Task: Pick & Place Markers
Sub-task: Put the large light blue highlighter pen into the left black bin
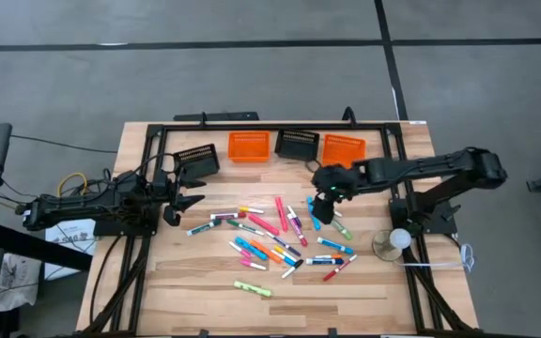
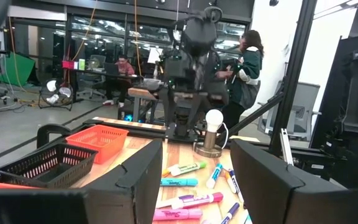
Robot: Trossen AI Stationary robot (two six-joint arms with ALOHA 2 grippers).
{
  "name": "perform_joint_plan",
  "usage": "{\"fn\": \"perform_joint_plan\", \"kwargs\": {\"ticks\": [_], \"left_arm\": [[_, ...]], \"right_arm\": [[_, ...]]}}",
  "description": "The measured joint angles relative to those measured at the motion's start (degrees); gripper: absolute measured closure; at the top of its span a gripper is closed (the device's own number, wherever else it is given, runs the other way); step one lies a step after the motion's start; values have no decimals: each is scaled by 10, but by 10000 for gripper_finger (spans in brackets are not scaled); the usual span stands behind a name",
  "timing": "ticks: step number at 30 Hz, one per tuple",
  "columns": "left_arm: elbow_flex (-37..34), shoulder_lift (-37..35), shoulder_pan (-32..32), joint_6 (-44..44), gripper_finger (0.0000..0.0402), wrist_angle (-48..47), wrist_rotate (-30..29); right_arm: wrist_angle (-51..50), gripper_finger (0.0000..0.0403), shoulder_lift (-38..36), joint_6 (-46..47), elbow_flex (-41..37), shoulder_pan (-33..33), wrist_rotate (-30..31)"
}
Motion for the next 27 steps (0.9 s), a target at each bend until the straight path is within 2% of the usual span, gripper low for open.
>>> {"fn": "perform_joint_plan", "kwargs": {"ticks": [12, 20, 27], "left_arm": [[0, 5, 0, 0, 211, 0, 0], [0, 11, 0, 0, 211, 0, 0], [0, 11, 0, 0, 211, 0, 0]], "right_arm": [[-25, 168, 113, 93, 22, -22, -7], [-25, 168, 127, 118, 22, -19, -12], [-26, 168, 127, 123, 22, -20, -53]]}}
